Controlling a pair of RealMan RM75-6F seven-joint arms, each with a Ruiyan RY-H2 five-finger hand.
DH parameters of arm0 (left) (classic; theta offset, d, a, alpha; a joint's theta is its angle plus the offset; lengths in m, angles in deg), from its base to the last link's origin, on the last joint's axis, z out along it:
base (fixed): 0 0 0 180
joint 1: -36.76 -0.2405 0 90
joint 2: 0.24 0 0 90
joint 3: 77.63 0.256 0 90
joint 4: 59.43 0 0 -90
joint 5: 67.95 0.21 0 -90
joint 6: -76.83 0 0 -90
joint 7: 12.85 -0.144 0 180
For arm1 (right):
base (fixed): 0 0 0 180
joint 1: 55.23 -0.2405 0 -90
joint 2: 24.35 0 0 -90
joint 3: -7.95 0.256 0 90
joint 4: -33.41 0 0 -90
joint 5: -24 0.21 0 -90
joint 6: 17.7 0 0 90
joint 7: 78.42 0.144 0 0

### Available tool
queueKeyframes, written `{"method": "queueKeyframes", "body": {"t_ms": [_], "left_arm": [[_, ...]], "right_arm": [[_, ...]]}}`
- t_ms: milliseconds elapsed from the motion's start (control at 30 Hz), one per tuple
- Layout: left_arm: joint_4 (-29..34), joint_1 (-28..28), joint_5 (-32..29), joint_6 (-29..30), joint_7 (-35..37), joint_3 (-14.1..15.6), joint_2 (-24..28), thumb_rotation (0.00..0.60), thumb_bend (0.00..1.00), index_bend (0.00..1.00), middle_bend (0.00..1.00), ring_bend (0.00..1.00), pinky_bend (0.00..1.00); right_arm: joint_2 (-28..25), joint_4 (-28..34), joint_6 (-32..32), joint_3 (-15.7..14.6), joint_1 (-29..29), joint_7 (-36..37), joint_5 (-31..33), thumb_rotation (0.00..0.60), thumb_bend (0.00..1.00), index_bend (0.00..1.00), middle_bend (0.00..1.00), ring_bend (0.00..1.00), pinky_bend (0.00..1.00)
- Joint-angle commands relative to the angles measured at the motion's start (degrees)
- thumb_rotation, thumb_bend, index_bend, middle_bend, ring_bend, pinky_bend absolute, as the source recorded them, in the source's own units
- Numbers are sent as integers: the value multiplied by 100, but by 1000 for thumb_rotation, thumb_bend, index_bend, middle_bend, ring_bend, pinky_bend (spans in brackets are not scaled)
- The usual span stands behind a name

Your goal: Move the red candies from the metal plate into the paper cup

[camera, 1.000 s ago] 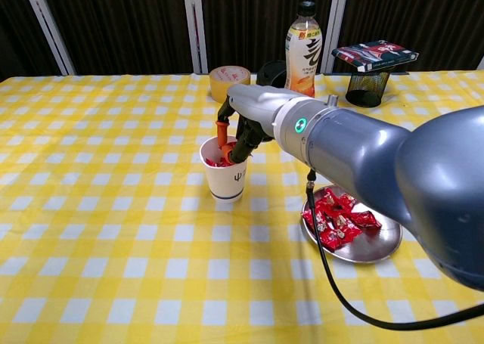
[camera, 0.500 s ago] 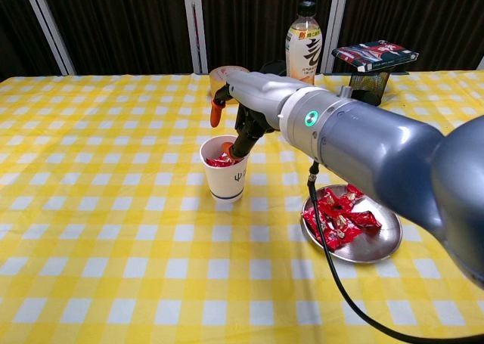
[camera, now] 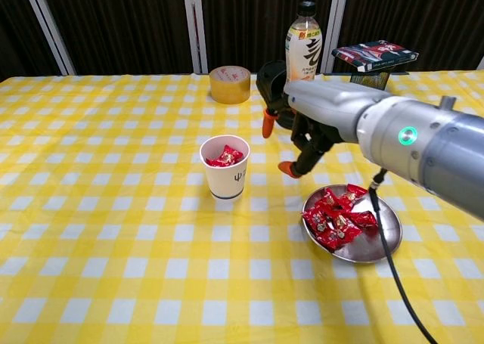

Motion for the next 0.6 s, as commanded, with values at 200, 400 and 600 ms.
{"method": "queueKeyframes", "body": {"t_ms": [200, 400, 600], "left_arm": [[-35, -53, 98, 142, -43, 18, -52, 600, 46, 0, 0, 0, 0], [-57, -73, 128, 201, -74, 17, -84, 600, 46, 0, 0, 0, 0], [-67, -88, 136, 240, -114, 13, -104, 600, 47, 0, 0, 0, 0]], "right_arm": [[-173, -85, 159, -692, 504, -51, -10, 600, 365, 343, 886, 902, 897], [-197, -303, 167, -835, 708, 2, 26, 600, 365, 343, 886, 902, 897], [-203, -470, 118, -831, 823, 58, -13, 600, 365, 358, 886, 902, 897]]}}
